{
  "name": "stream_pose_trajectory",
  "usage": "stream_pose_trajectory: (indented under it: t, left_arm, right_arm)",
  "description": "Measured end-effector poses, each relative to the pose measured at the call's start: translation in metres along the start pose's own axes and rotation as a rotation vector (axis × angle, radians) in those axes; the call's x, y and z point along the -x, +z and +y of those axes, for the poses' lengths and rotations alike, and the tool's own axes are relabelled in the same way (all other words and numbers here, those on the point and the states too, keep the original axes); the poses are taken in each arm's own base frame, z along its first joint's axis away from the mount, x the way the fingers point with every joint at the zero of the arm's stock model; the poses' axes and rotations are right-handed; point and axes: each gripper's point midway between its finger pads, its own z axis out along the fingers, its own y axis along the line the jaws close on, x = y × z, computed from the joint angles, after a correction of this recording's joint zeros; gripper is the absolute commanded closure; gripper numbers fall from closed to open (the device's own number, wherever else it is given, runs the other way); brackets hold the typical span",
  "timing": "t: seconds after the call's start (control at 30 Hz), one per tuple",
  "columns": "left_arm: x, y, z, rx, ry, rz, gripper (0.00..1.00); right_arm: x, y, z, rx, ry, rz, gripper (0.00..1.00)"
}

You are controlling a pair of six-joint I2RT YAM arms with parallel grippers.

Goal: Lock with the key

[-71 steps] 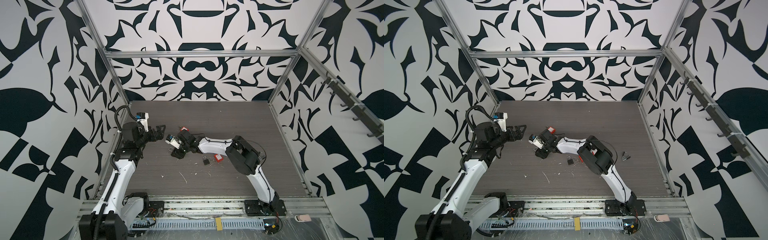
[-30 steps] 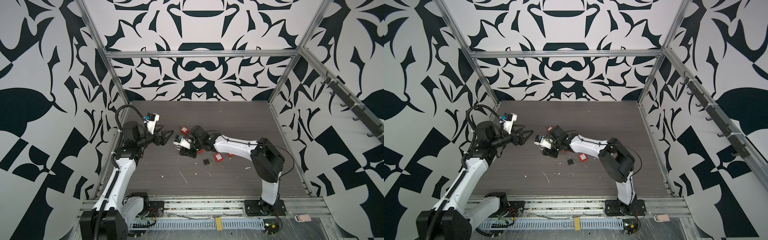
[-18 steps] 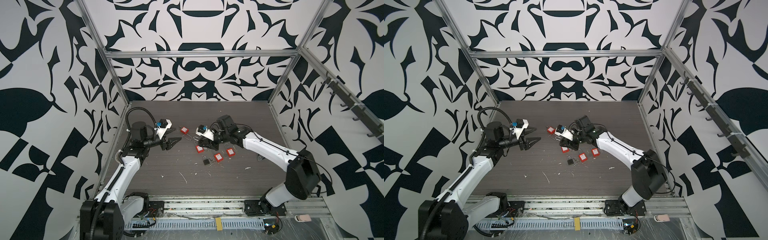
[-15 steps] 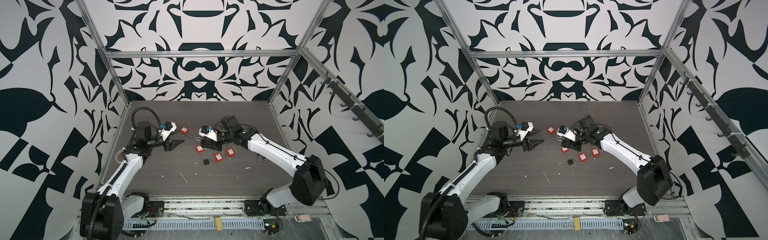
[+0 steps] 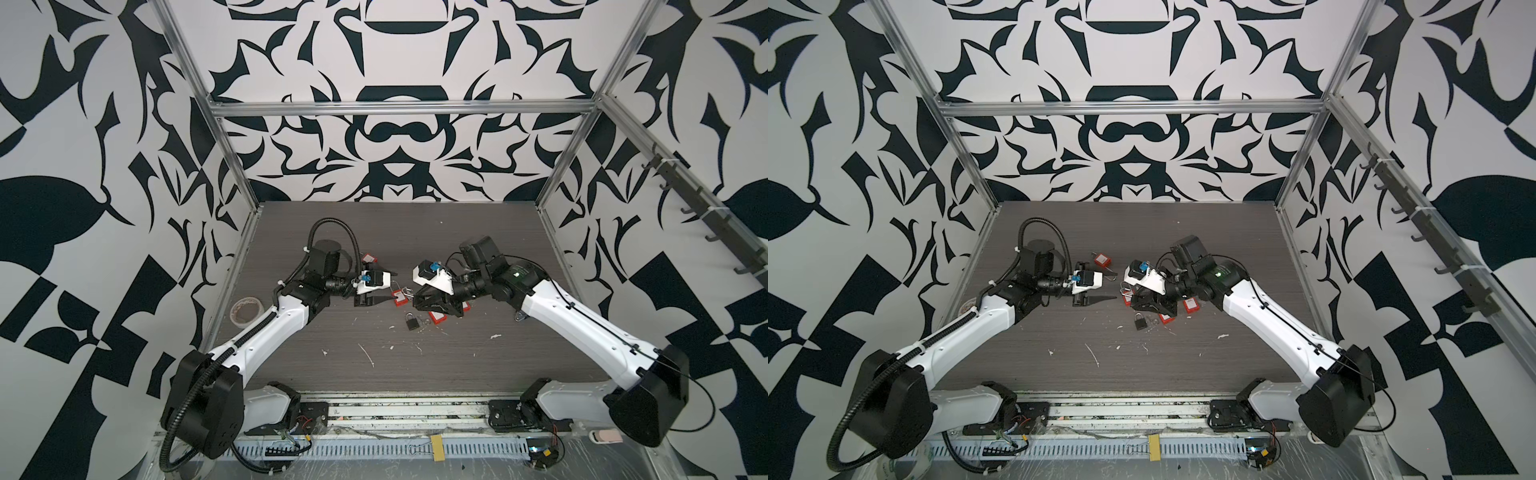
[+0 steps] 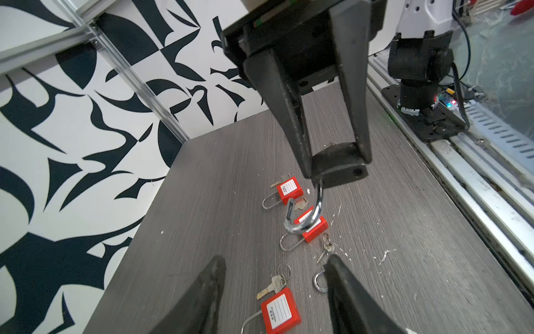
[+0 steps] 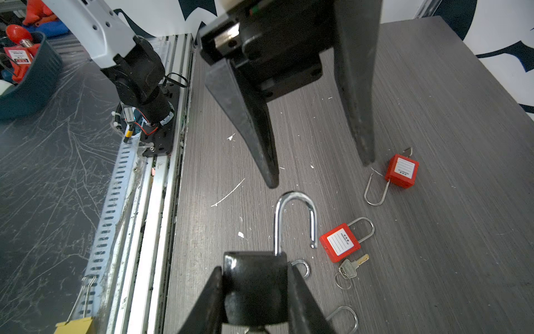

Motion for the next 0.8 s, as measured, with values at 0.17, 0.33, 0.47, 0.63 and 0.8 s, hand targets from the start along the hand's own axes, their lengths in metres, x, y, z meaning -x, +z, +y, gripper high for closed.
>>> stream_pose_trajectory:
  t: [0.17, 0.33, 0.47, 0.63, 0.8]
  left_arm:
    - [0.006, 0.010, -0.006, -0.016, 0.057, 0.006, 0.51]
    - [0.014, 0.017, -0.008, -0.024, 0.107, 0.010, 0.58]
    - [0.018, 0.020, -0.011, -0.037, 0.134, 0.012, 0.61]
    - [0.018, 0.024, -0.015, -0.052, 0.155, 0.025, 0.68]
    - [0.010, 0.031, -0.018, -0.072, 0.150, 0.047, 0.75]
  right_arm:
    - [-0.005, 0.000, 0.003, 0.008, 0.017, 0.016, 0.85]
    - [-0.007, 0.000, 0.004, 0.012, 0.026, 0.023, 0.85]
    - [-0.007, 0.000, 0.004, 0.013, 0.027, 0.021, 0.85]
    - [-0.005, -0.002, 0.005, 0.014, 0.024, 0.015, 0.85]
    - [-0.005, -0.002, 0.005, 0.018, 0.024, 0.011, 0.85]
